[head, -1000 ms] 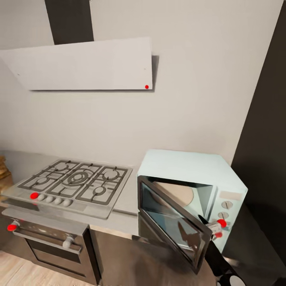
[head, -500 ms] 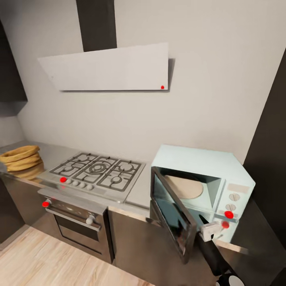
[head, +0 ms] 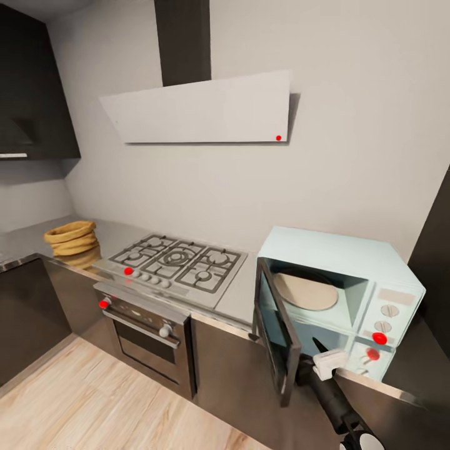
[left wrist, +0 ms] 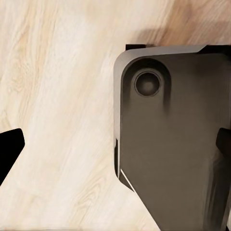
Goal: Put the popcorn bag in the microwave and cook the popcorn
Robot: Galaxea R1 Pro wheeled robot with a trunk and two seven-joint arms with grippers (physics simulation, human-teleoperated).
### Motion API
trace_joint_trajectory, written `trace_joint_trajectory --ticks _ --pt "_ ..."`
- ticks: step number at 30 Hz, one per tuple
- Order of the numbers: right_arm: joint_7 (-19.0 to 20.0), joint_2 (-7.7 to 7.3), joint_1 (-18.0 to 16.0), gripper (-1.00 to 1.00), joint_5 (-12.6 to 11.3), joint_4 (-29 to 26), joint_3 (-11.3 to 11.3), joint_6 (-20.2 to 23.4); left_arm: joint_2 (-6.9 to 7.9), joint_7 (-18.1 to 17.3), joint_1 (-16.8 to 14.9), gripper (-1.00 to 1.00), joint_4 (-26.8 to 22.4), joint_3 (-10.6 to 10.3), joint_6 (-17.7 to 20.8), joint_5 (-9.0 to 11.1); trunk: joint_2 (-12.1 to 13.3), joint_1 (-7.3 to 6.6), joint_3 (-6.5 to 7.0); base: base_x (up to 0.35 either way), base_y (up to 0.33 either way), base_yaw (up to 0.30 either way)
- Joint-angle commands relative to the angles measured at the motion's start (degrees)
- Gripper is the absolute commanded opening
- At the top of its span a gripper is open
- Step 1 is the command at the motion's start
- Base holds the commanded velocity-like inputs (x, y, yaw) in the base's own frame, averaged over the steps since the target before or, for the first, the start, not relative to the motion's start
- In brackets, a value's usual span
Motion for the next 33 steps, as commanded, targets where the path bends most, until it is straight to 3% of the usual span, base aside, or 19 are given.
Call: trace_joint_trajectory --ticks 1,12,33 --pt "0.2 -0.03 0.0 1.0 0.0 0.0 0.0 -0.2 0.03 0.0 0.0 1.0 0.0 0.0 -0.1 0.0 -0.1 0.01 -0.08 0.0 0.0 0.204" --pt "0.2 -0.03 0.0 1.0 0.1 0.0 0.1 -0.2 0.0 0.0 0.0 1.0 0.0 0.0 -0.1 0.0 -0.1 0.01 -0.08 -0.135 -0.017 0.203" --pt "0.3 -0.03 0.0 1.0 0.1 0.0 0.1 0.1 0.0 0.0 0.0 1.0 -0.1 0.0 -0.2 0.0 -0.1 0.01 -0.08 -0.003 0.0 0.164"
